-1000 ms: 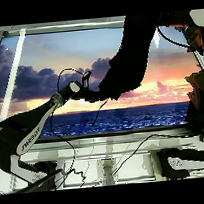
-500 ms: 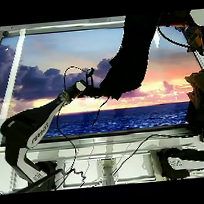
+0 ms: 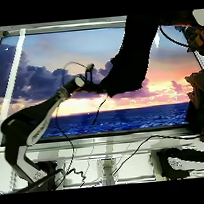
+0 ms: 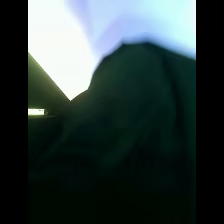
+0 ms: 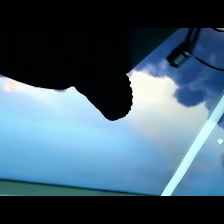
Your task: Fold the clothes and pants, and hang the long-sleeved shirts on hangers.
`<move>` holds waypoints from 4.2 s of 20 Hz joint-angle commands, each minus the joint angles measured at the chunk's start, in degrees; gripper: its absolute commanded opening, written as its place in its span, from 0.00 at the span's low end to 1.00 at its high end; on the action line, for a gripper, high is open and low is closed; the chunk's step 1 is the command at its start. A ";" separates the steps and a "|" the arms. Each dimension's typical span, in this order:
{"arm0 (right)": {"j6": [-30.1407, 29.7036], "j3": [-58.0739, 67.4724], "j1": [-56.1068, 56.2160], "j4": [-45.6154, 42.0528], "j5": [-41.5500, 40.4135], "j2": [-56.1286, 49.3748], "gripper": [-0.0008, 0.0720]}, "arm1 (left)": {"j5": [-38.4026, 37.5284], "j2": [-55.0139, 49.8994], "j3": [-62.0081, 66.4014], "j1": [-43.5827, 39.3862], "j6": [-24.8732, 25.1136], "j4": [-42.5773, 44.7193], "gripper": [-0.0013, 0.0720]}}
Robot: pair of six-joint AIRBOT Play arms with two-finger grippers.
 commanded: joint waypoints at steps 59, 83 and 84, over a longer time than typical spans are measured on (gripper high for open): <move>-3.15 -36.81 -38.49 0.63 9.11 -6.64 0.61 | -20.92 28.24 -16.02 42.82 -7.96 34.93 0.03; -6.16 -41.99 -33.00 14.14 -22.93 -7.41 0.03 | -20.76 29.42 -15.43 45.66 -8.00 35.12 0.03; -5.22 -40.68 -33.90 11.21 -22.58 -4.61 0.03 | -20.72 30.12 -15.43 46.93 -8.13 35.12 0.03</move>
